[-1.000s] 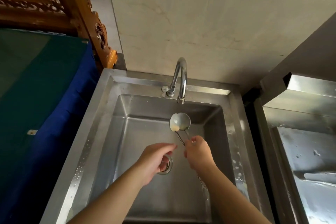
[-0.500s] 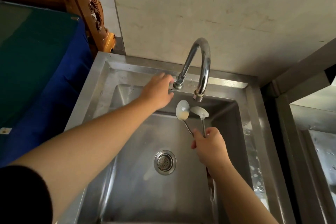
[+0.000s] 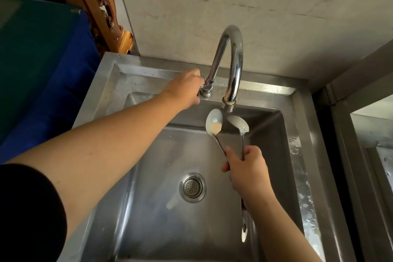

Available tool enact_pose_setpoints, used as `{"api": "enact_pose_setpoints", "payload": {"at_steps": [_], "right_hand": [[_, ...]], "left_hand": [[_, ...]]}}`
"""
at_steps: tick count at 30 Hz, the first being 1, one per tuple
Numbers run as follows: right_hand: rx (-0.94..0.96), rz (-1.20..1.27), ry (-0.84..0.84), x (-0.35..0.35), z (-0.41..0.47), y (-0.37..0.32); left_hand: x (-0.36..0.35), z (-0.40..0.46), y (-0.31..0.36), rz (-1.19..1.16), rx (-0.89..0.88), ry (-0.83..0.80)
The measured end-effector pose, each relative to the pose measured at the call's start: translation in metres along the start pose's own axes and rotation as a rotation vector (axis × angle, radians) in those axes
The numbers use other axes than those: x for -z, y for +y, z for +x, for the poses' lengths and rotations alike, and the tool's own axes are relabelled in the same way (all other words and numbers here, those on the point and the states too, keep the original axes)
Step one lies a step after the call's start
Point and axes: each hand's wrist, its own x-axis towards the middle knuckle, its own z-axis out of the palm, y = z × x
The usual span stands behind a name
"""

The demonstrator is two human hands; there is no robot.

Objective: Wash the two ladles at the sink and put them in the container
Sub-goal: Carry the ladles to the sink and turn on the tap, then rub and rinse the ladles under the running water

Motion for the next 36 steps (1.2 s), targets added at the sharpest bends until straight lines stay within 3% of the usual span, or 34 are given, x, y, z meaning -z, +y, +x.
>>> {"api": "enact_pose_setpoints", "payload": {"at_steps": [7,36], "right_hand": [[0.063,-0.003,0.011,-0.003,-0.007,-0.011],[0.084,-0.005,0.052,0.006,-0.014,-0.021]], "left_hand": [[0.014,0.003,0.007,0.063,-0.001,-0.072],[0.037,0.015,0.008,-0.065,0.022,-0.209]]}}
